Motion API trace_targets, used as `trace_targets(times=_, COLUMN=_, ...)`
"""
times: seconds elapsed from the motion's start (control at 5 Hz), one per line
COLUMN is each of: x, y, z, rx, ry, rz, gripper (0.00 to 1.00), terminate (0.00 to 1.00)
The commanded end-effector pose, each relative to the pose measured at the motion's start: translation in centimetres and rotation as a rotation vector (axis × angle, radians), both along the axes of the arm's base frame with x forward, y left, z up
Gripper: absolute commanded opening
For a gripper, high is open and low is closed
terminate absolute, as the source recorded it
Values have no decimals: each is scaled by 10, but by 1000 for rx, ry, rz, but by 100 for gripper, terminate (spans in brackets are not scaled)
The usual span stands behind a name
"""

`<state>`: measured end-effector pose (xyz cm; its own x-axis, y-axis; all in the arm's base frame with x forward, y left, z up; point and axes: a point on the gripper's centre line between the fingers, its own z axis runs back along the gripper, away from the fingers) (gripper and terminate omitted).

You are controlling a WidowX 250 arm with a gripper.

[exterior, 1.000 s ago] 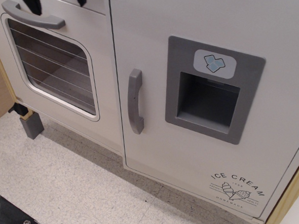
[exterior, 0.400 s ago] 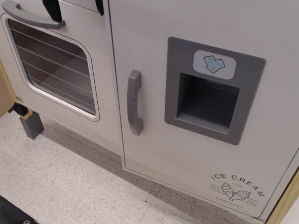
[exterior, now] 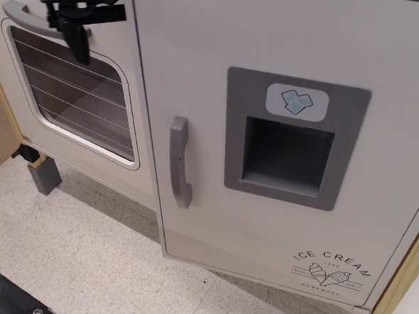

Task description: Open fridge

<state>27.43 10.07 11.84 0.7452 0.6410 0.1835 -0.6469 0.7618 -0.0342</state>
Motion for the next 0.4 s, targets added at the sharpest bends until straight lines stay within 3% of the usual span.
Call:
trace_targets(times=0.0, x=-54, y=-23, z=16, rx=2, ry=-5, rz=-180, gripper=100, terminate=0)
trace_targets(times=0.2, x=-81, y=-33, z=15, rx=-11, ry=11, rz=-252, gripper=100, terminate=0)
